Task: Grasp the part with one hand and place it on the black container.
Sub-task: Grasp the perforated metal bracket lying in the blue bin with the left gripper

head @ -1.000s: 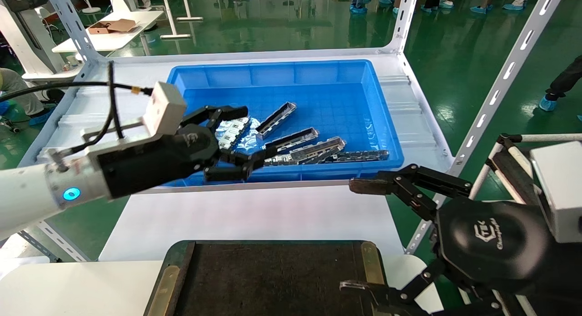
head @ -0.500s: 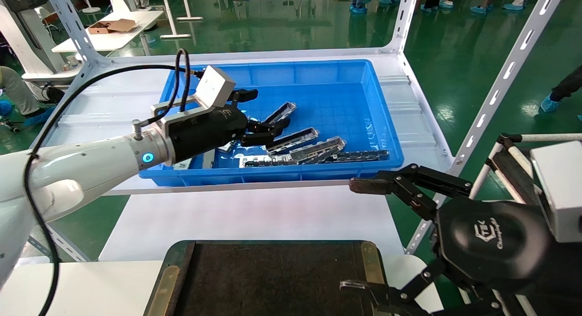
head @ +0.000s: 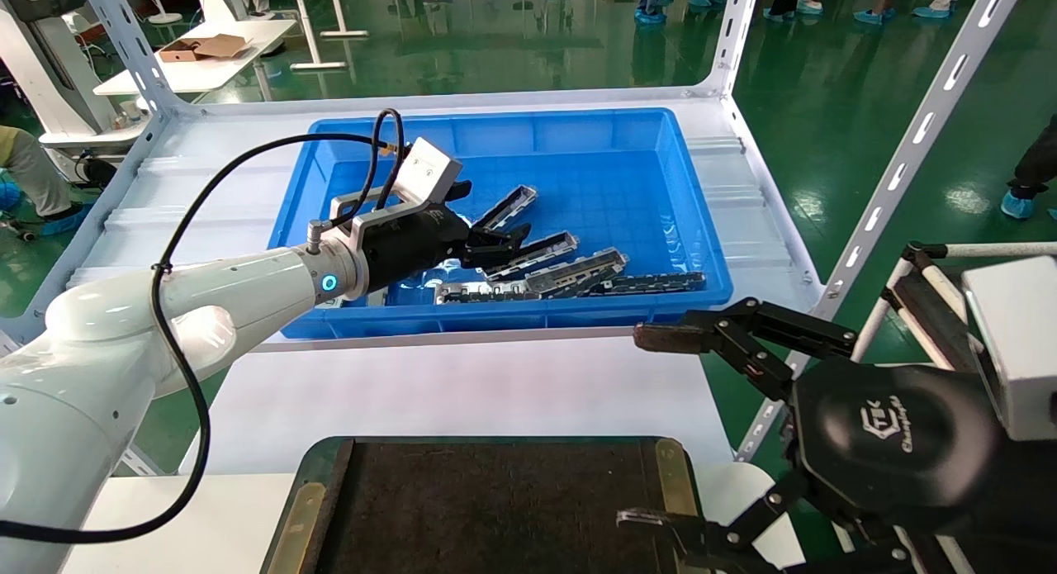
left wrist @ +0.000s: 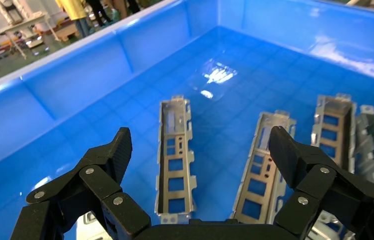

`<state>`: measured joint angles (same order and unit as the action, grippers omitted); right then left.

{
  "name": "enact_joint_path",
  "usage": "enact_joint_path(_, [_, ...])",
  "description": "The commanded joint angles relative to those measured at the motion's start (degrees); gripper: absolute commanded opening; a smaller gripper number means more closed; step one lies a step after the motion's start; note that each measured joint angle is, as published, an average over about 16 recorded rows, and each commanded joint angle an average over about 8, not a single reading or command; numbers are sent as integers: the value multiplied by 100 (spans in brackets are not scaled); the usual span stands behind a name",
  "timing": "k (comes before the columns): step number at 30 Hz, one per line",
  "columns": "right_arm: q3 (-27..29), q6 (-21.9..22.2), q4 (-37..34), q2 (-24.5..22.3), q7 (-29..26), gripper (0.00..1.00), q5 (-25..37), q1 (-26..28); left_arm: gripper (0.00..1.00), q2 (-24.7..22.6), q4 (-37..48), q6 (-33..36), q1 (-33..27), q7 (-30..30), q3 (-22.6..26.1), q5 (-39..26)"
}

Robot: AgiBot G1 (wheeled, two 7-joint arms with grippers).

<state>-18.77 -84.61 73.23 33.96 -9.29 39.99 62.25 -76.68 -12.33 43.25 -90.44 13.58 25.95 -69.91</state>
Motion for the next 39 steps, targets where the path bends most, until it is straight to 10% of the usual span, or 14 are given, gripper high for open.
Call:
enact_joint_path(1, [0, 0, 0, 0, 0, 100, 0, 0, 100, -76, 204, -84, -56, 112, -1, 10])
enact_joint_path(5, [-1, 0, 0, 0, 0, 86, -1, 0, 96, -110, 329, -190, -71, 194, 45, 57])
enact_joint_path(12, [-2, 1, 0, -1, 1, 1, -1, 0, 10, -132, 345, -372, -12, 234, 141, 182])
enact_joint_path(39, [-6, 3, 0, -2, 3, 0, -4, 2, 0, -106, 263, -751, 205, 250, 605, 722])
